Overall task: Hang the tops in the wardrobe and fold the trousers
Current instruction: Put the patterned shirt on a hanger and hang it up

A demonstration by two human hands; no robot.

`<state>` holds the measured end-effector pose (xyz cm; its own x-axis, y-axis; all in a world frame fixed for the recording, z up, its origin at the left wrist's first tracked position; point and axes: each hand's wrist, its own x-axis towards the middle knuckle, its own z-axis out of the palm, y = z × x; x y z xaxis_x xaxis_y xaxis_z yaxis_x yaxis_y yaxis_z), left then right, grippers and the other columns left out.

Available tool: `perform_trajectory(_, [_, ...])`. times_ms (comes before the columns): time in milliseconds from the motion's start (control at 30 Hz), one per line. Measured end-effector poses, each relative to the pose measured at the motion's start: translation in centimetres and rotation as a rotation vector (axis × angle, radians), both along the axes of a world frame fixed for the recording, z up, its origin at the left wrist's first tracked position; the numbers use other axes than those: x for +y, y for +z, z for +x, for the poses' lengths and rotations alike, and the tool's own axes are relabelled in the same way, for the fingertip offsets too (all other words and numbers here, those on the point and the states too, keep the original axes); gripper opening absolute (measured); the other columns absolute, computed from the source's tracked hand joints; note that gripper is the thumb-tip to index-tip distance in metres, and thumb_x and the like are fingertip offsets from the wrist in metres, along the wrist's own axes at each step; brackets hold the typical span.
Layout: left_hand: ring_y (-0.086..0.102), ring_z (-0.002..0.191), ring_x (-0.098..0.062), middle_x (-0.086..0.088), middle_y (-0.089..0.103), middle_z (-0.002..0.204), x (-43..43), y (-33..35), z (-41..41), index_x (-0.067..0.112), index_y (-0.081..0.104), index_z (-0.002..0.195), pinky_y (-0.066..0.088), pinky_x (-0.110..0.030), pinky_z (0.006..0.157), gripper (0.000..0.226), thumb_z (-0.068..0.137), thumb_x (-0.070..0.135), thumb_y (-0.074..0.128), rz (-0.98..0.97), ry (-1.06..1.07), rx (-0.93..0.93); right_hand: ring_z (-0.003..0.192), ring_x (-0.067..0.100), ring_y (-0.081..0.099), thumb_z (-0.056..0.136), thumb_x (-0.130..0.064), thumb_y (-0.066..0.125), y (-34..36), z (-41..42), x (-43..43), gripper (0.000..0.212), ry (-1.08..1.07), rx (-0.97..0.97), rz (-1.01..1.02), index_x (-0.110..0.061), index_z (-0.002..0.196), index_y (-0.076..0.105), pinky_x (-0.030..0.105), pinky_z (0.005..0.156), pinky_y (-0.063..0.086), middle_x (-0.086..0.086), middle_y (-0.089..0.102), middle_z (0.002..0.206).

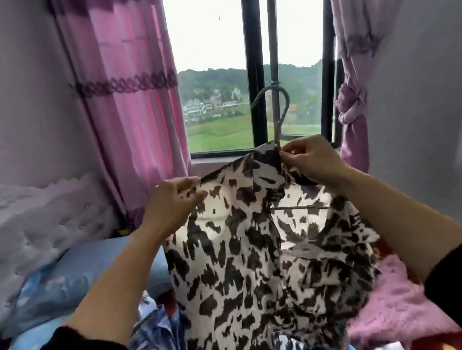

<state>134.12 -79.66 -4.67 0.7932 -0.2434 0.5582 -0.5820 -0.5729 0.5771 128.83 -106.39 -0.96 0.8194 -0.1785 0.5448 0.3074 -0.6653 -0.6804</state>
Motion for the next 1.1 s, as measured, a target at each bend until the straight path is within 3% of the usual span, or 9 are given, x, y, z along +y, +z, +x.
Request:
perform_trajectory(200, [0.061, 0.108, -0.008, -0.006, 0.067, 0.115, 2.5, -2.4, -0.6, 0.007, 0.065, 0.118, 0.037, -0.001, 0.09, 0.033, 0.09, 0.024, 0.063, -0.014, 0.041, -0.183, 0.059, -0.005, 0.055, 0.087, -0.02, 0.069, -0.9, -0.2, 2.3, 0.02, -0.024, -0.023, 0.055, -0.01, 0.104, 0.073, 0.016, 0.059, 0.042, 0.001, 0.073, 0.089])
perform_trajectory(333, [0.052, 0.095, 0.01, -0.018, 0.07, 0.1, 2.2, -1.8, -2.2, 0.006, 0.068, 0.114, 0.047, -0.018, 0.07, 0.027, 0.09, 0.018, 0.063, -0.106, 0.022, -0.267, 0.049, -0.006, 0.053, 0.088, -0.021, 0.068, -1.0, -0.7, 3.6, 0.02, -0.06, -0.029, 0.013, -0.012, 0.106, 0.073, 0.006, 0.05, 0.035, -0.005, 0.07, 0.076])
perform_trajectory(467, [0.067, 0.082, 0.001, -0.006, 0.074, 0.09, 1.9, -1.9, -3.9, 0.013, 0.076, 0.098, 0.053, -0.026, 0.076, 0.02, 0.088, 0.027, 0.066, -0.074, -0.115, -0.154, 0.077, 0.01, 0.061, 0.089, -0.023, 0.067, -1.2, -0.9, 4.7, 0.022, -0.158, -0.061, 0.026, -0.011, 0.107, 0.073, 0.02, 0.068, 0.04, 0.007, 0.074, 0.097])
perform_trajectory(567, [0.068, 0.073, -0.012, 0.0, 0.074, 0.079, 3.3, -3.1, -4.0, 0.014, 0.077, 0.09, 0.053, -0.037, 0.076, 0.022, 0.088, 0.032, 0.065, 0.104, -0.129, -0.017, 0.072, 0.008, 0.06, 0.087, -0.022, 0.069, -0.9, -1.2, 4.6, 0.024, -0.156, -0.054, 0.084, -0.009, 0.106, 0.073, 0.02, 0.068, 0.041, 0.006, 0.074, 0.091])
perform_trajectory(667, [0.066, 0.088, -0.009, 0.011, 0.072, 0.096, 5.3, -4.1, -4.1, 0.025, 0.072, 0.108, 0.052, -0.032, 0.08, 0.031, 0.086, 0.045, 0.062, 0.254, 0.041, 0.041, 0.068, 0.01, 0.063, 0.085, -0.022, 0.072, -0.4, -2.4, 4.6, 0.022, -0.05, 0.012, 0.114, -0.01, 0.103, 0.074, 0.026, 0.069, 0.052, 0.005, 0.073, 0.088])
perform_trajectory(767, [0.064, 0.086, -0.017, 0.007, 0.071, 0.089, 7.6, -4.9, -5.1, 0.028, 0.072, 0.095, 0.052, -0.035, 0.075, 0.05, 0.073, 0.066, 0.048, 0.288, 0.262, 0.157, 0.086, 0.028, 0.07, 0.082, -0.022, 0.074, 0.2, -4.1, 4.3, 0.013, 0.029, 0.043, 0.155, -0.016, 0.094, 0.076, 0.045, 0.088, 0.055, 0.007, 0.074, 0.089])
perform_trajectory(933, [0.064, 0.098, -0.014, 0.007, 0.071, 0.101, 9.3, -6.0, -8.6, 0.031, 0.071, 0.095, 0.049, -0.038, 0.092, 0.028, 0.07, 0.04, 0.064, 0.056, 0.22, 0.383, 0.085, 0.014, 0.066, 0.082, -0.02, 0.073, 1.2, -6.8, 3.7, 0.02, 0.129, 0.045, 0.236, -0.012, 0.101, 0.073, 0.025, 0.085, 0.05, 0.006, 0.072, 0.096])
perform_trajectory(1000, [0.065, 0.089, -0.017, 0.002, 0.072, 0.091, 9.0, -5.7, -10.4, 0.032, 0.069, 0.082, 0.052, -0.036, 0.085, 0.024, 0.064, 0.037, 0.055, -0.103, 0.284, 0.345, 0.08, 0.011, 0.065, 0.083, -0.02, 0.072, 0.9, -7.8, 4.8, 0.025, 0.174, 0.087, 0.166, -0.007, 0.104, 0.073, 0.02, 0.078, 0.051, 0.005, 0.071, 0.094])
perform_trajectory(1100, [0.061, 0.073, -0.018, 0.005, 0.068, 0.075, 7.7, -5.2, -14.0, 0.028, 0.068, 0.076, 0.045, -0.028, 0.064, 0.019, 0.067, 0.038, 0.056, -0.202, 0.351, 0.289, 0.086, 0.032, 0.068, 0.084, -0.018, 0.072, -0.1, -8.7, 6.9, 0.012, 0.255, 0.151, 0.055, -0.009, 0.092, 0.074, 0.041, 0.087, 0.055, 0.015, 0.073, 0.096])
